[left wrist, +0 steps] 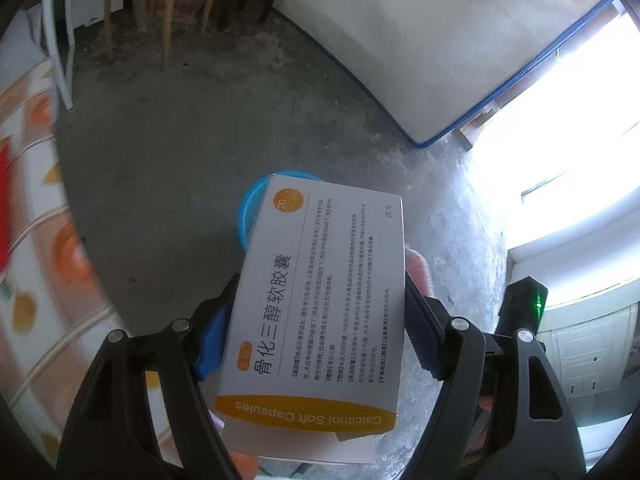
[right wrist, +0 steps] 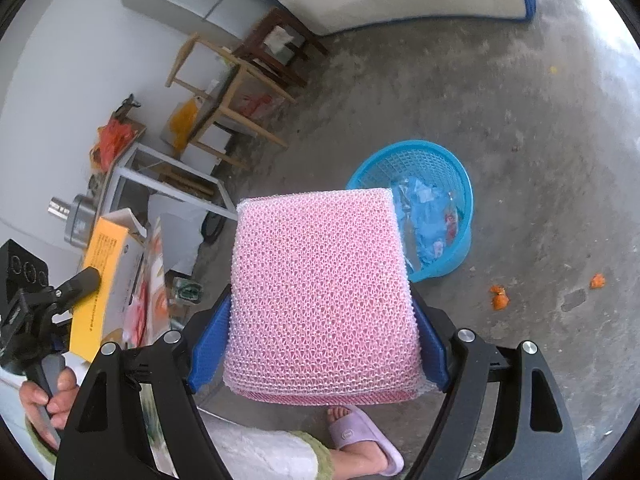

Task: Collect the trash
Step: 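Carry both items over the blue wastebasket and release them inside, then return the right gripper to the table and grasp the green bottle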

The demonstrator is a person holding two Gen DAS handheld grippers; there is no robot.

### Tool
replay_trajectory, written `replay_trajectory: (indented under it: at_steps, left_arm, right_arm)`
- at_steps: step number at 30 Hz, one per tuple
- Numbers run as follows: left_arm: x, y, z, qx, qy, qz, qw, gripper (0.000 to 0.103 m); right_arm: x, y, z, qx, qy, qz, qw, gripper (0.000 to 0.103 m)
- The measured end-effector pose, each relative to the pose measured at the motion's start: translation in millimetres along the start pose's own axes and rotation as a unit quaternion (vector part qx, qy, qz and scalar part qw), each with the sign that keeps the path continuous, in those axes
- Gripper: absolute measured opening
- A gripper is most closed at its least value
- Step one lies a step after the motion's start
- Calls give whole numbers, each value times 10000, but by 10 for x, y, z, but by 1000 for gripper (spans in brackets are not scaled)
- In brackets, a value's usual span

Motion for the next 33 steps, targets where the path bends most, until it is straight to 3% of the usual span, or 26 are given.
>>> replay_trajectory:
  at_steps: [5, 7, 10, 12, 15, 23, 29, 33]
  left_arm:
    - [-198, -490, -255, -8, -241, -160, 9996, 72]
    - [-305, -720, -385, -52, -308, -285, 9991, 85]
    - [-291, -874, -518, -111, -537, -226, 9982, 87]
    - [-245, -851, -510, -105, -449, -72, 9989, 87]
    - [-166, -690, -363, -112, -201, 10, 9997, 87]
    - [-23, -91, 593, -723, -419, -353, 9959, 87]
    - [243, 729, 1538, -1513, -577, -592, 9850, 87]
    - [758, 1320, 2133, -2074, -1172, -269, 9708, 87]
  right_arm:
    - [-217, -514, -518, 211, 153, -207, 9994, 82]
    - [-352, -713, -804, 369, 107, -205, 9991, 92]
    - [-806, -911, -1314, 600, 804, -402, 9941, 93]
    - [-1120, -873, -1543, 789, 1070, -772, 9881, 93]
    - [-1305, -778, -1549, 678, 905, -1098, 9875, 93]
    - [-1352, -538, -912, -17, 589, -1124, 9919, 93]
    - [-767, -271, -321, -146, 435, -370, 9983, 93]
    - [-200, 82, -19, -101, 406, 446, 9981, 93]
Point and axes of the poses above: each gripper's, at about its wrist camera, not at the fingertips, and z roughly against the way its jaws point, x to its left, y to its underside, the point moved 9 cm from there along -z, roughly the way its jaws point, and after that the axes turned 14 degrees about x, right-handed, at the moved point
